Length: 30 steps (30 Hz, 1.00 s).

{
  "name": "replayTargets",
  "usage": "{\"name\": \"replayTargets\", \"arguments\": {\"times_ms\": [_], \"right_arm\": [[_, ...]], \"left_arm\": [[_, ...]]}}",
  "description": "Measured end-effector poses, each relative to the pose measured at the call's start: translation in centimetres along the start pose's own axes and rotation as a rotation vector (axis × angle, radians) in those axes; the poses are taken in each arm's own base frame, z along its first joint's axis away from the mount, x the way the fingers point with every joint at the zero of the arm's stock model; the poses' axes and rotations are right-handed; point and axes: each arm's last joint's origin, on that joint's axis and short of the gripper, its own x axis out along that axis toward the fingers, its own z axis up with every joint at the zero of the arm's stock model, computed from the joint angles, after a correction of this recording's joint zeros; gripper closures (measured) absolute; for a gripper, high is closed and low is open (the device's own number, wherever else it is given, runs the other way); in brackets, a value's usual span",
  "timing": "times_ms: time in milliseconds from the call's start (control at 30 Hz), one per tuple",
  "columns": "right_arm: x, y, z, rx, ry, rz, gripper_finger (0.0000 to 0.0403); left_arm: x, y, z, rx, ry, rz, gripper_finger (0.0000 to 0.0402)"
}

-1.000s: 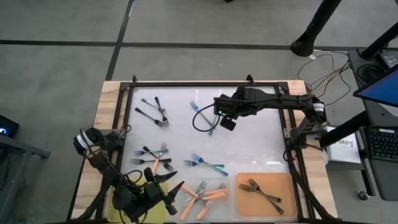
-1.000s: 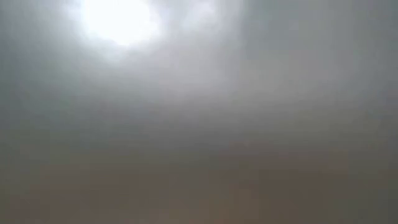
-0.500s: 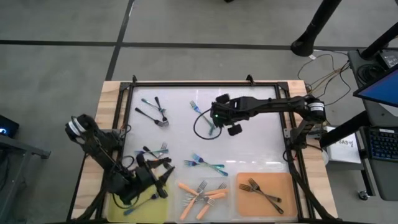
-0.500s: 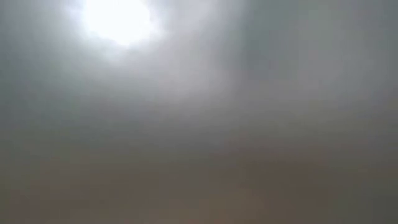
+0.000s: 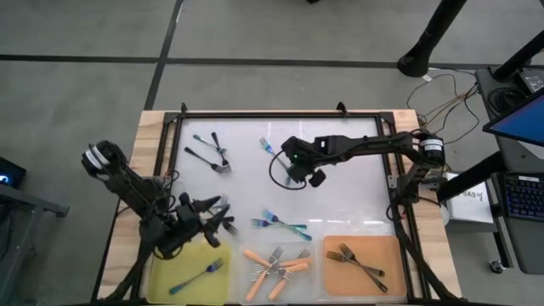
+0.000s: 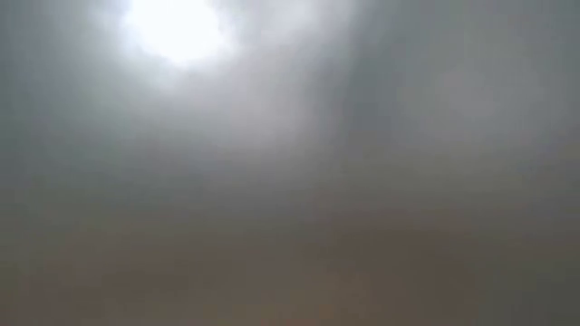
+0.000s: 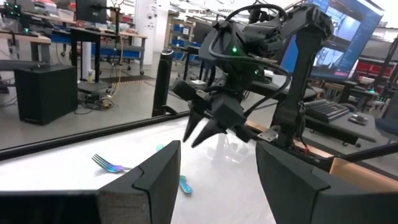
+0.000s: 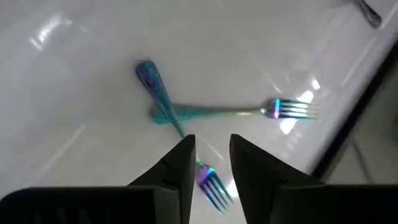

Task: Sort silverware by color (type)
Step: Put the blue fork into the yellow bin

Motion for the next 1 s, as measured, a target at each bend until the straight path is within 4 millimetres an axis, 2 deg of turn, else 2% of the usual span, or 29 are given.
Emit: {"name": "replayTargets", "arguments": {"times_ms": [200, 300, 433, 667, 833, 1000], "right_arm": [[0.4, -0.3, -1.1, 0.055, -0.051, 0.047, 0.0312], [1.5, -0.4, -1.7, 0.066, -0.053, 0.08, 0.0312], [3.9, -0.4, -2.1, 0.071, -0.013, 0.131, 0.0312], [6.3, -1.4, -1.9, 0.008, 0.006, 0.165, 0.0312], [7.2, -1.4, -2.4, -0.032, 0.049, 0.243, 0.0312], [7.4, -1.8, -2.9, -0.059, 0.046, 0.235, 0.0312]], "left_arm": [[0.4, 0.6, -0.1, 0.009, -0.004, 0.015, 0.0213], [0.5, 0.6, -0.2, 0.011, -0.005, 0.019, 0.0213], [0.5, 0.6, -0.2, 0.014, -0.005, 0.02, 0.0213], [0.5, 0.6, -0.3, 0.017, -0.005, 0.02, 0.0213], [0.5, 0.6, -0.2, 0.018, -0.005, 0.02, 0.0212], [0.6, 0.7, -0.2, 0.044, -0.006, 0.024, 0.0212]]}}
